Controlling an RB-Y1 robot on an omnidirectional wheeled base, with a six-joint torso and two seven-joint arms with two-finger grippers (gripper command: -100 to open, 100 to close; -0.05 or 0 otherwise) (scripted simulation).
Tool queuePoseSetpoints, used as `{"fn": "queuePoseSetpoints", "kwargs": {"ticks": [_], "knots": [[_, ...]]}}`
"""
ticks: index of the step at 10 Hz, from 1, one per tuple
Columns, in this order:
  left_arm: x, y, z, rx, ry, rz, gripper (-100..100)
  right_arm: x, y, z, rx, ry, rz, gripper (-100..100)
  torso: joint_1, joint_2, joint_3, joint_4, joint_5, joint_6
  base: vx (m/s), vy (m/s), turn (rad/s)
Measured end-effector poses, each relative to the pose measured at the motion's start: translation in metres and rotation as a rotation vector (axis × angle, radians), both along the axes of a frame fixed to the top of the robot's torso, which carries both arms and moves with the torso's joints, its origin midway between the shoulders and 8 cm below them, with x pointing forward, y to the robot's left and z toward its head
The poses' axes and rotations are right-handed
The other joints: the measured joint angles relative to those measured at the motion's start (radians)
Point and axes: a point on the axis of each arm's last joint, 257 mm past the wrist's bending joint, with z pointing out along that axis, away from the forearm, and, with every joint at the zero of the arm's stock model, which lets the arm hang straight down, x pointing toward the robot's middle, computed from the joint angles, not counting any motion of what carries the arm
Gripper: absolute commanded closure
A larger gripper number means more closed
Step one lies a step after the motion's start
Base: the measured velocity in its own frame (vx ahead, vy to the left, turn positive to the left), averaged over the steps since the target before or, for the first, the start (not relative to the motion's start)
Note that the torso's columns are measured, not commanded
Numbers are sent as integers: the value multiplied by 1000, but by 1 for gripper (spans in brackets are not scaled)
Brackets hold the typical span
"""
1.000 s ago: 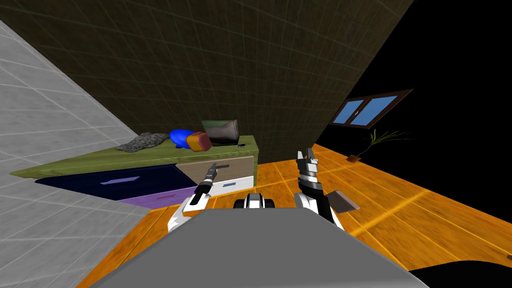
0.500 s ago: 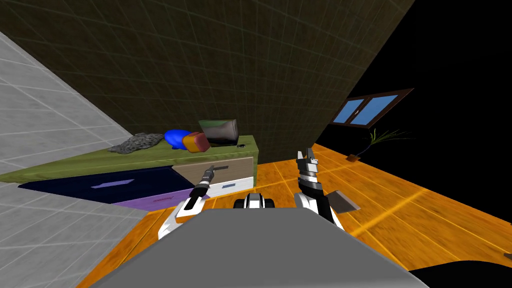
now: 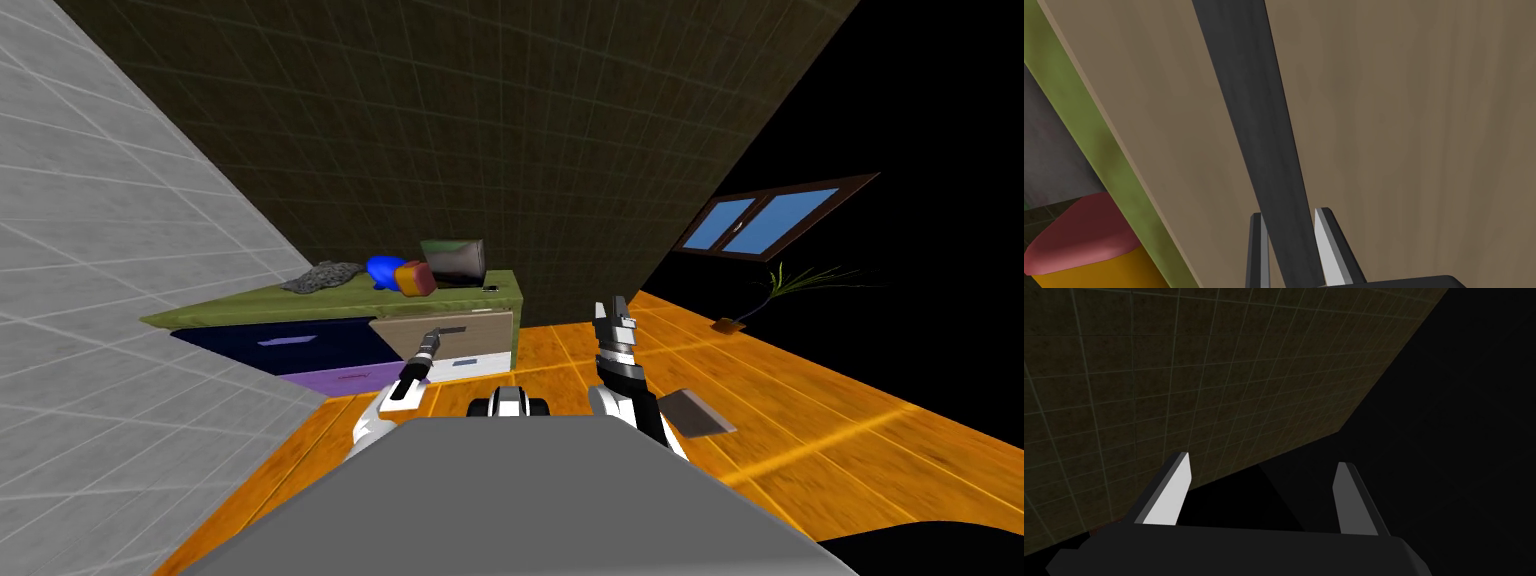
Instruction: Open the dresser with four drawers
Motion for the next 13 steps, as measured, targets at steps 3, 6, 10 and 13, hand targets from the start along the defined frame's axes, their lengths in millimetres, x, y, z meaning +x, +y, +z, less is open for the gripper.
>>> {"fn": "queuePoseSetpoints", "kwargs": {"ticks": [3, 6, 10, 13], "knots": [[28, -15, -2, -8, -8, -25, 100, 0, 0, 0, 0, 0, 0, 0, -1, -1, -1, -2, 2, 2, -57, 11, 139], [52, -30, -3, -9, -5, -52, 100, 0, 0, 0, 0, 0, 0, 0, -1, -2, -1, -2, 1, 2, -50, 4, 72], [81, -52, 1, -7, -10, -90, 100, 0, 0, 0, 0, 0, 0, 0, -2, 2, 1, -1, 1, 2, -50, 5, 77], [99, -67, 2, 0, -5, -114, 100, 0, 0, 0, 0, 0, 0, 0, -2, 2, 1, 0, -1, 0, -48, 7, 73]]}}
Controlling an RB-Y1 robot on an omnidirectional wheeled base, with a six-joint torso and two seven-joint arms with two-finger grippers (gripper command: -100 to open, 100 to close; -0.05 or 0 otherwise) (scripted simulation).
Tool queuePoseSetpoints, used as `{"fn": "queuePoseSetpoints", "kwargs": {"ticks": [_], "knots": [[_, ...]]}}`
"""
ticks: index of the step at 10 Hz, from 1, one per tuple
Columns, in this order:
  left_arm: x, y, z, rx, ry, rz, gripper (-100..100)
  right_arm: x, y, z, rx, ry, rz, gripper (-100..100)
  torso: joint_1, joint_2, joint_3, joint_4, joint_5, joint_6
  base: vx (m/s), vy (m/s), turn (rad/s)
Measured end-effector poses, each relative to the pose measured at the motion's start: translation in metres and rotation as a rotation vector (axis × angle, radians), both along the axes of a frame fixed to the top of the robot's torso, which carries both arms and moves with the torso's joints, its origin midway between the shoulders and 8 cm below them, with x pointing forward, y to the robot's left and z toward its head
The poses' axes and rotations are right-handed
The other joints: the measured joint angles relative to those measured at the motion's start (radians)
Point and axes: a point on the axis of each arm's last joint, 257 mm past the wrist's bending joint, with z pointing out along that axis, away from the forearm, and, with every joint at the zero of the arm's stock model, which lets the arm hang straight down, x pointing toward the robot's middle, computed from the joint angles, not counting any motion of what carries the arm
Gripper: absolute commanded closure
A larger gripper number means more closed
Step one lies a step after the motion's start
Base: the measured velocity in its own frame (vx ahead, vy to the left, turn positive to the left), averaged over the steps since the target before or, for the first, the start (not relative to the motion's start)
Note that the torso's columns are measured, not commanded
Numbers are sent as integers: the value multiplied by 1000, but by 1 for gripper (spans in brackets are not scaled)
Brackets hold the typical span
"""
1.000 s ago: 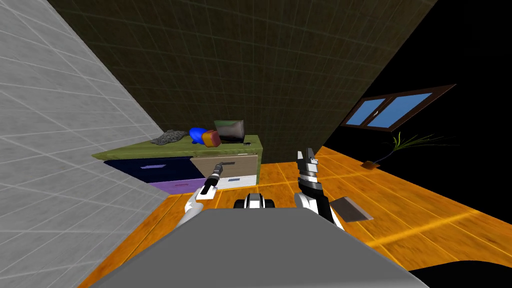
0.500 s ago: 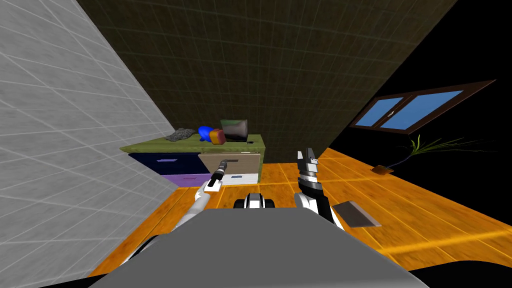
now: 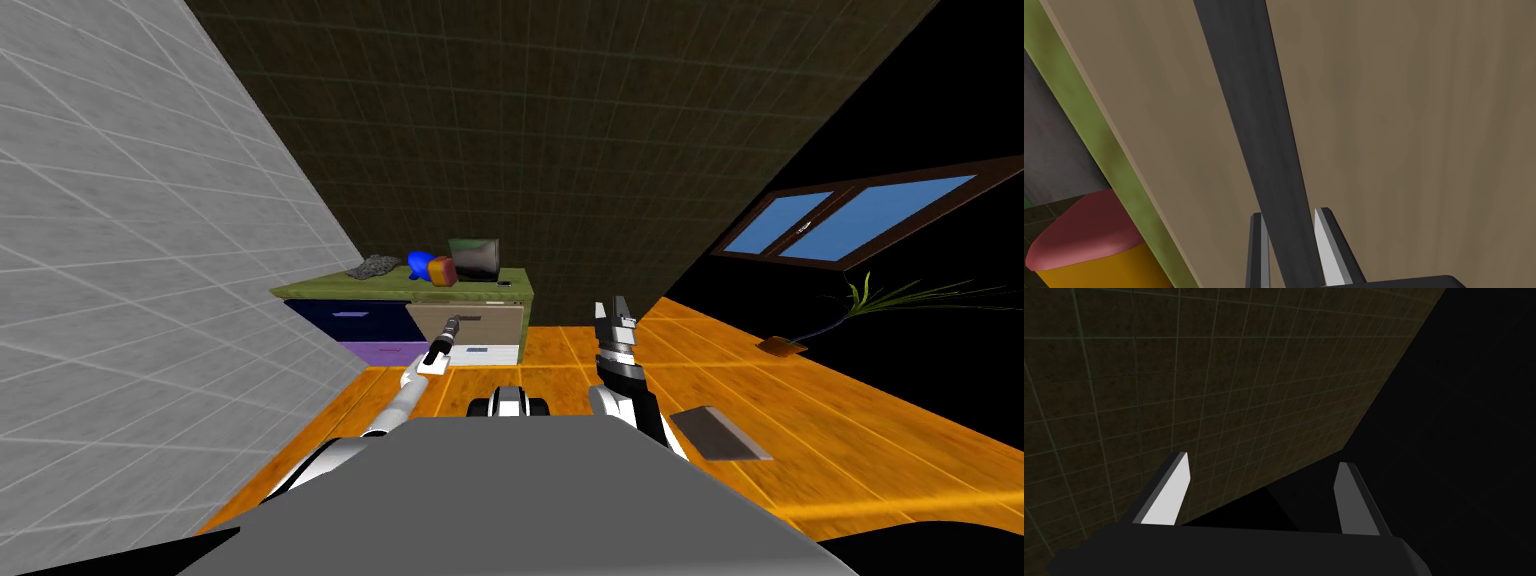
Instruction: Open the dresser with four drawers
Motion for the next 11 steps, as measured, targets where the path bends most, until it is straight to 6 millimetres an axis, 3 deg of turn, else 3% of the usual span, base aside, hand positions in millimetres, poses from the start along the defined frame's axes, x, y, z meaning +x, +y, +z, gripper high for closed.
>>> {"fn": "queuePoseSetpoints", "kwargs": {"ticks": [6, 11], "knots": [[44, -33, 7, 33, 11, -48, 100, 0, 0, 0, 0, 0, 0, 0, 1, 4, 3, 4, -2, -2, -50, 5, 75], [46, -36, 6, 31, 24, -53, 100, 0, 0, 0, 0, 0, 0, 0, 2, 3, 3, 6, -2, -3, -123, 7, -39]]}}
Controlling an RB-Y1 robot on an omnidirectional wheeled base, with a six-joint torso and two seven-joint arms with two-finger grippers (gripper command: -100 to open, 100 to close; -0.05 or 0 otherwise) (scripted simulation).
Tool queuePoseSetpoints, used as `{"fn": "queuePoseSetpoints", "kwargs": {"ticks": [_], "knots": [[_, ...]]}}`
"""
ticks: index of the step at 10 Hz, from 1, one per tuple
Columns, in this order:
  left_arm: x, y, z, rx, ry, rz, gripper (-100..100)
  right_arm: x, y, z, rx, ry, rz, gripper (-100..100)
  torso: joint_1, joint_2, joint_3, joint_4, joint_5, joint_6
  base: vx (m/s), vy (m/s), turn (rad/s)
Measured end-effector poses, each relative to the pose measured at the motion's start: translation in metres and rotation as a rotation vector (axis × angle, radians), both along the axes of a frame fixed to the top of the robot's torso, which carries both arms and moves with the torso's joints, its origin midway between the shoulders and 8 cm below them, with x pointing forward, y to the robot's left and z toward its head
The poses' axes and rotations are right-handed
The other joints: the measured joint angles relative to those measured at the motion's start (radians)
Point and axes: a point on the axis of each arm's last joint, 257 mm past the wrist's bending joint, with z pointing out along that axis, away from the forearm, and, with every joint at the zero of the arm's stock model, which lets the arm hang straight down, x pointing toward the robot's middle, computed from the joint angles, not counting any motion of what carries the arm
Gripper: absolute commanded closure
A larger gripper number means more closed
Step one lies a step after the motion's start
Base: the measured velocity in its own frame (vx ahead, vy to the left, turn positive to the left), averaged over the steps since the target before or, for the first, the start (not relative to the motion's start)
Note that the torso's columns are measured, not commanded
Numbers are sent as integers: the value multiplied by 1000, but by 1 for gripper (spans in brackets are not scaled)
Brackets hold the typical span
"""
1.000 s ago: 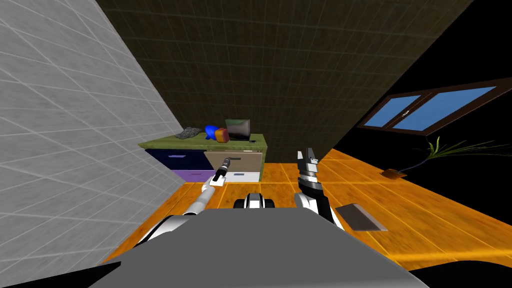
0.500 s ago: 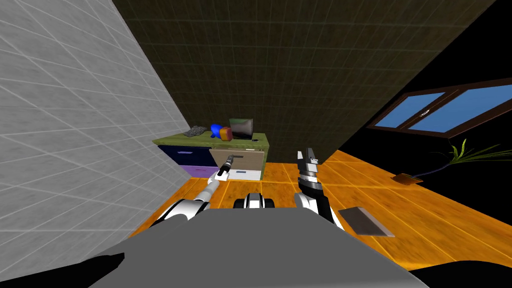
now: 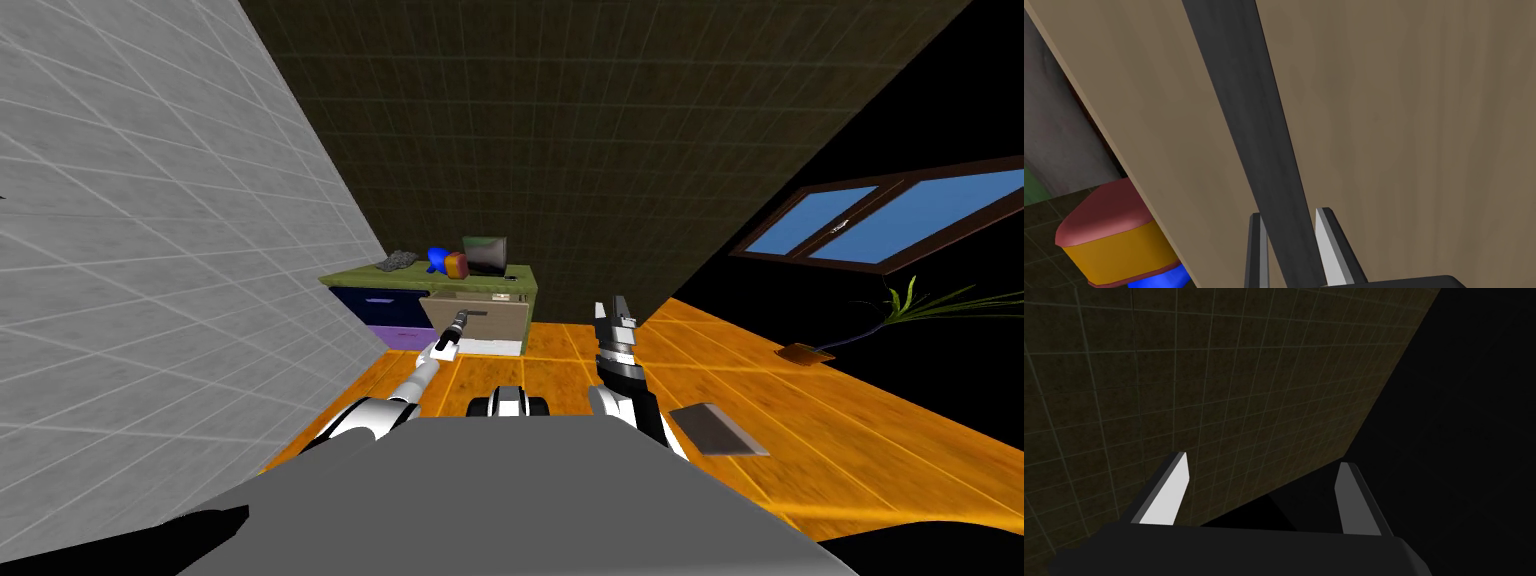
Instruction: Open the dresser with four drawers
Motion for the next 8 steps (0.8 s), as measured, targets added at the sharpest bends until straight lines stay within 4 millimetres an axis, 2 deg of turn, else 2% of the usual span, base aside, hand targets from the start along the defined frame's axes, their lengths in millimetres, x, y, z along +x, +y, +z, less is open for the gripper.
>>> {"fn": "queuePoseSetpoints", "kwargs": {"ticks": [2, 6, 7, 8], "knots": [[-7, 30, 1, -1, 3, 39, 100, 0, 0, 0, 0, 0, 0, 0, -1, 3, 1, -2, 1, 2, -192, -40, -246], [-34, 103, 2, 1, -5, 130, 100, 0, 0, 0, 0, 0, 0, 0, -2, 1, 0, -1, 0, 3, -193, -66, -200], [-36, 118, 3, 2, -2, 146, -100, 0, 0, 0, 0, 0, 0, 0, -4, -1, -1, 1, -3, 3, -99, -29, -40], [-31, 122, 8, 0, -2, 150, -100, 0, 0, 0, 0, 0, 0, 0, -1, -3, -2, -2, 0, 2, -59, 5, -12]]}}
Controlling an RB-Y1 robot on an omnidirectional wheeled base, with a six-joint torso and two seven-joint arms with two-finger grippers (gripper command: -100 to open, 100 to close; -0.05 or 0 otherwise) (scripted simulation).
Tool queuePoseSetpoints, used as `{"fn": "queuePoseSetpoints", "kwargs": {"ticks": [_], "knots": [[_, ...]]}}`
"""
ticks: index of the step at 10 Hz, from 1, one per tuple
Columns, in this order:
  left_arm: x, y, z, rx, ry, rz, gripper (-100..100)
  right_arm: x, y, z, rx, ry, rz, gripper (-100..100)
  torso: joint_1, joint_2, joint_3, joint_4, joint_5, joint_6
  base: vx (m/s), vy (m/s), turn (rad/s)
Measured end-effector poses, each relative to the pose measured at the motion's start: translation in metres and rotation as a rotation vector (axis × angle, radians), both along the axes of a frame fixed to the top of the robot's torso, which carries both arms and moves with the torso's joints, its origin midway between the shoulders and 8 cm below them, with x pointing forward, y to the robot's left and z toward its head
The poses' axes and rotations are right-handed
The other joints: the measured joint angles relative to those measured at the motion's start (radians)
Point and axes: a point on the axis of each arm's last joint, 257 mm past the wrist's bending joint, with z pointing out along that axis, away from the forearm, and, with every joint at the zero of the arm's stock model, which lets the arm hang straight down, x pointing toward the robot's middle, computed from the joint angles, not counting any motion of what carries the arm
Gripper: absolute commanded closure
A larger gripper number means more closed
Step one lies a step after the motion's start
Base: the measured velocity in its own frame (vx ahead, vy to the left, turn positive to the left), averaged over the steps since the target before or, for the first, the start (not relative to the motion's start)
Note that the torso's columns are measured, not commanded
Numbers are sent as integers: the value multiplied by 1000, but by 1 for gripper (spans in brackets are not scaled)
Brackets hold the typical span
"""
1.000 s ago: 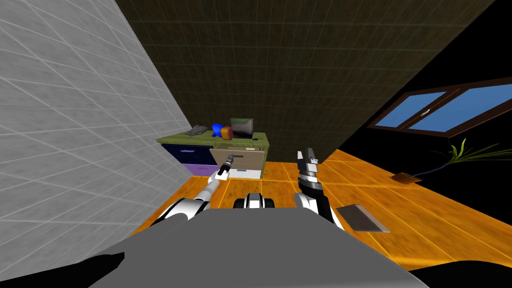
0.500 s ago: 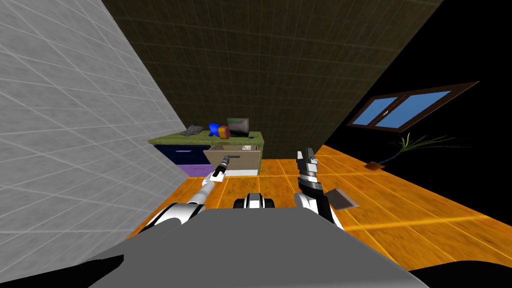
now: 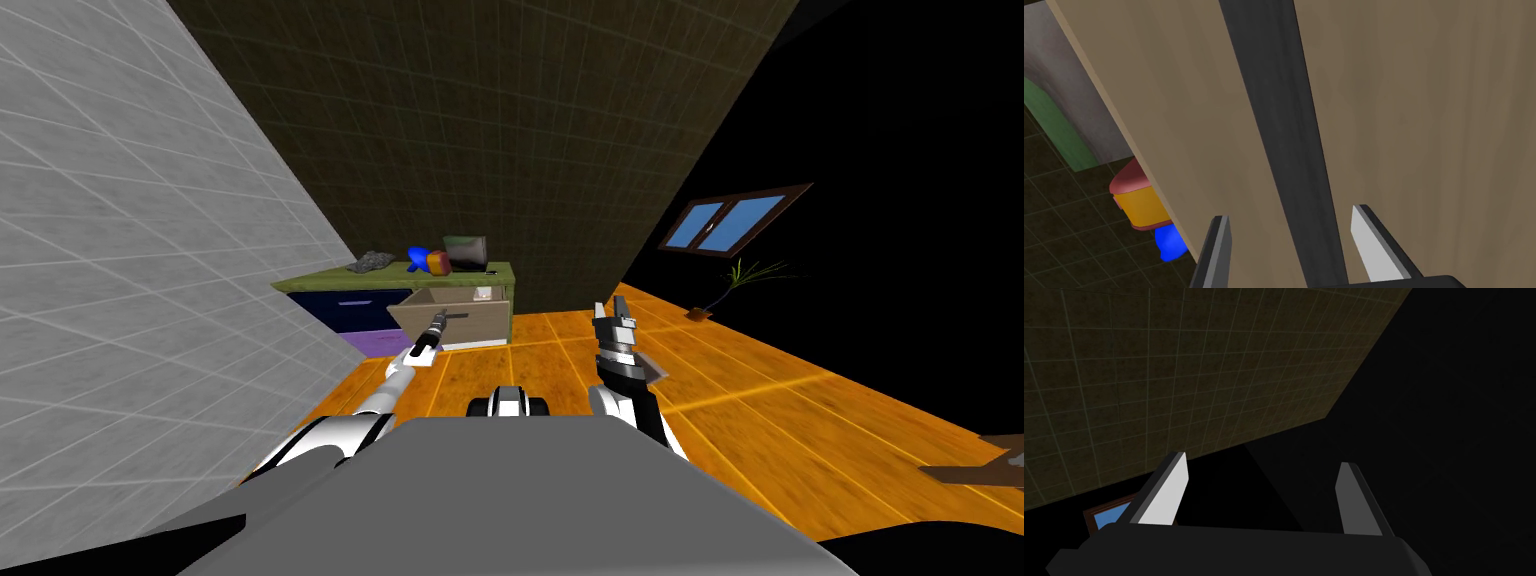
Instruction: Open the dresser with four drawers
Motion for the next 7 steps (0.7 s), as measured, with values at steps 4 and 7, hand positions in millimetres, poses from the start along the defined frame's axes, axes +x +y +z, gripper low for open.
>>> {"fn": "queuePoseSetpoints", "kwargs": {"ticks": [4, 7], "knots": [[19, 7, 22, -5, 4, 11, -100, 0, 0, 0, 0, 0, 0, 0, 2, 1, 0, -1, 2, -2, -54, 3, -33], [30, 12, 36, -12, 13, 18, -100, 0, 0, 0, 0, 0, 0, 0, -2, 9, 5, 5, -3, -5, -42, 1, -29]]}}
